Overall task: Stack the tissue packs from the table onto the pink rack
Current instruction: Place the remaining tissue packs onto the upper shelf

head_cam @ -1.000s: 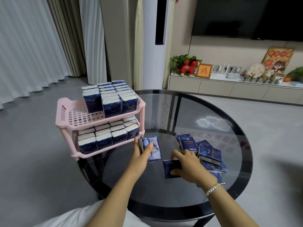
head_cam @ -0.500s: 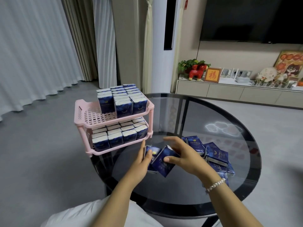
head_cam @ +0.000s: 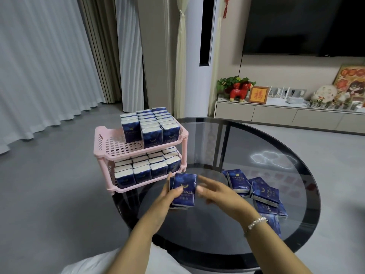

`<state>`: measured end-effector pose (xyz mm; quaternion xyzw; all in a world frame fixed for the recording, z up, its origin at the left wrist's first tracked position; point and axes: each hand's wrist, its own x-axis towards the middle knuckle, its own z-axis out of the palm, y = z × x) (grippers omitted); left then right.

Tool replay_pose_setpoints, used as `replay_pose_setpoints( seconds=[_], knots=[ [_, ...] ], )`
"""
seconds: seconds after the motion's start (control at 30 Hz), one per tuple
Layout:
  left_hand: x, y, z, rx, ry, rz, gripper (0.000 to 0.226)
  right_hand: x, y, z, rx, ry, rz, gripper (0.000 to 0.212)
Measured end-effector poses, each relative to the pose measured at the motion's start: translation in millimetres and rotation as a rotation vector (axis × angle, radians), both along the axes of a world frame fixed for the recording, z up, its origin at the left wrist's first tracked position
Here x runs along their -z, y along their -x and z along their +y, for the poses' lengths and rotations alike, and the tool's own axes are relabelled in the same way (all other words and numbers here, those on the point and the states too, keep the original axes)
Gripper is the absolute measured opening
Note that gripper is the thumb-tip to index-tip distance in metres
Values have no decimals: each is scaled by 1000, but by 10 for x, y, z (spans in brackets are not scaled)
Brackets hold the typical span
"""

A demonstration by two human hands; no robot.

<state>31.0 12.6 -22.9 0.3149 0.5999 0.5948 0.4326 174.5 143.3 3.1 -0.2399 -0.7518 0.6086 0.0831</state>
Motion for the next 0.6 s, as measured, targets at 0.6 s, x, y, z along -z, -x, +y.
replay_pose_setpoints(
  seconds=[0.6],
  knots=[
    [-3,225,-367,347,514,695,110,142,279,-100,-352,-290,-204,100]
  ],
)
